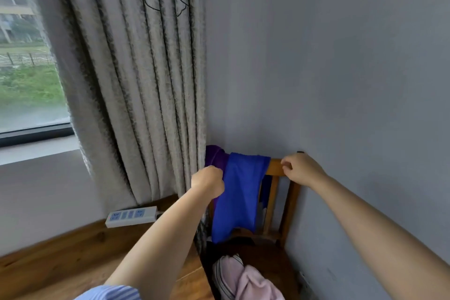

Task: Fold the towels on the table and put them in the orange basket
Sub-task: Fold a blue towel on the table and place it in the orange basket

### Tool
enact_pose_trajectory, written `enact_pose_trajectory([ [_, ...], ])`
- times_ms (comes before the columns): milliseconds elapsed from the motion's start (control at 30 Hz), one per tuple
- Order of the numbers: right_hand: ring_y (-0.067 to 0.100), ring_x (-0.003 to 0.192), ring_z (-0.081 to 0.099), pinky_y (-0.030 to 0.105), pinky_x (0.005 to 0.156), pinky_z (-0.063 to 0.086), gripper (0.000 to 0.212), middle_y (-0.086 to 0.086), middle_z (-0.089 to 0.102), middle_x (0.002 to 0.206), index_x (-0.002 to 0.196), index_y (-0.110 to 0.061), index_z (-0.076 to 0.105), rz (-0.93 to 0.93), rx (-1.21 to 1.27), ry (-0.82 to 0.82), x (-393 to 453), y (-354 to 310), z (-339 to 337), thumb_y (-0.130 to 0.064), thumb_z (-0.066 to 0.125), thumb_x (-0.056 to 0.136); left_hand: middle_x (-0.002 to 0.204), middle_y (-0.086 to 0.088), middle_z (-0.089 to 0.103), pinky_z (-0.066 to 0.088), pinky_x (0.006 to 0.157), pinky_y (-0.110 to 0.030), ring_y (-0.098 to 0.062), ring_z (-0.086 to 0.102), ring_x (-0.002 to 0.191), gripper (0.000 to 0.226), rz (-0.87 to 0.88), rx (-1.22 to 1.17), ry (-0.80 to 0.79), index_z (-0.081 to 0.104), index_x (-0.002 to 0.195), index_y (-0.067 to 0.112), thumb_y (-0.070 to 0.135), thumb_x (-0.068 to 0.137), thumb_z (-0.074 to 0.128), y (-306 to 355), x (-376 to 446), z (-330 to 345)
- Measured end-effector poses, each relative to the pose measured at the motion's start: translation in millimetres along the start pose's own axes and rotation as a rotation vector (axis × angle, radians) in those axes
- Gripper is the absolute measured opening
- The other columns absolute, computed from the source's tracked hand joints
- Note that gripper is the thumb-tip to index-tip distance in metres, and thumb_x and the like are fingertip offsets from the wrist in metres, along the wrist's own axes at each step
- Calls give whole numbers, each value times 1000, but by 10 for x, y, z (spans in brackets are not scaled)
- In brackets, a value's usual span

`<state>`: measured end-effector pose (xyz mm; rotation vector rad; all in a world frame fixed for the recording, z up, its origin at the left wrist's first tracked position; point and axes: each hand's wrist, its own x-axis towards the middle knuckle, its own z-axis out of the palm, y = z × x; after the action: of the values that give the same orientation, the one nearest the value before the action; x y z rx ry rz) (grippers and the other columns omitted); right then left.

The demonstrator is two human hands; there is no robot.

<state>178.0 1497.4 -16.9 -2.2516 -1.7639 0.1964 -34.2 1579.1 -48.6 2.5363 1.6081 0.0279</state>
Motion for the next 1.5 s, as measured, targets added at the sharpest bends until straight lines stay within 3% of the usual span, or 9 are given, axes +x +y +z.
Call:
enact_pose_trajectory([
  [267, 20, 75, 57, 23, 56, 34, 34, -3, 51, 62, 55, -19, 47, -37, 51, -82, 1086, 305, 569, -15, 49, 89, 119, -8, 56, 40, 72, -27, -16, 48, 90, 28, -65, -64, -79, 51, 117, 7, 14, 96, 34, 188, 1012, 158],
  [333, 19, 86, 59, 23, 66, 37, 15, 3, 63, 84, 78, -15, 62, -98, 15, -108, 1336, 408, 728, -17, 52, 88, 119, -9, 57, 44, 77, -28, -16, 50, 91, 26, -121, -78, -113, 51, 116, 7, 15, 97, 35, 233, 1250, 259],
  [433, 18, 114, 48, 26, 89, 39, 38, 4, 54, 123, 127, -17, 51, -152, -90, -132, 1559, 571, 1007, -26, 50, 90, 120, -9, 57, 46, 81, -29, -18, 55, 99, 30, -214, -166, -138, 51, 117, 6, 24, 99, 34, 244, 1489, 433],
  [500, 22, 123, 42, 32, 99, 36, 47, 4, 47, 133, 135, -18, 44, -175, -100, -84, 1639, 679, 1147, -26, 53, 89, 119, -10, 57, 43, 76, -29, -22, 56, 105, 34, -260, -196, -118, 49, 118, 6, 30, 99, 35, 268, 1593, 520],
  [600, 38, 94, 62, 45, 78, 49, 42, 17, 67, 103, 107, -5, 67, -259, 21, 176, 1657, 743, 1281, -2, 77, 67, 114, -12, 59, 38, 66, -30, -26, 57, 104, 39, -294, -211, -35, 43, 122, 3, 33, 97, 40, 297, 1685, 619],
  [733, 36, 64, 65, 43, 56, 53, 36, 15, 69, 73, 81, 0, 73, -334, 80, 348, 1703, 797, 1369, 9, 84, 48, 108, -15, 61, 37, 64, -31, -29, 58, 99, 32, -342, -278, 34, 45, 116, 2, 28, 95, 45, 325, 1796, 730],
  [1000, 37, 60, 63, 44, 55, 50, 22, 17, 66, 63, 73, 2, 72, -356, 203, 348, 1654, 763, 1267, 16, 75, 57, 97, -12, 63, 37, 62, -29, -27, 58, 92, 22, -317, -328, 69, 54, 98, 3, 21, 94, 44, 364, 1702, 676],
  [1133, 36, 63, 65, 43, 60, 49, 21, 16, 69, 65, 76, 1, 73, -317, 244, 296, 1393, 862, 1185, 14, 74, 60, 63, 4, 43, 32, 59, -28, -20, 48, 72, 33, -284, -379, 91, 34, 63, 17, 23, 93, 47, 421, 1376, 659],
  [1500, 30, 83, 64, 26, 73, 41, 21, 19, 69, 87, 97, 5, 70, -545, 302, 254, 68, 347, 452, 10, 61, 78, 68, 4, 48, 33, 63, -26, -16, 46, 71, 15, -306, -561, 301, 57, 91, 10, 22, 94, 48, 306, -442, 318],
])
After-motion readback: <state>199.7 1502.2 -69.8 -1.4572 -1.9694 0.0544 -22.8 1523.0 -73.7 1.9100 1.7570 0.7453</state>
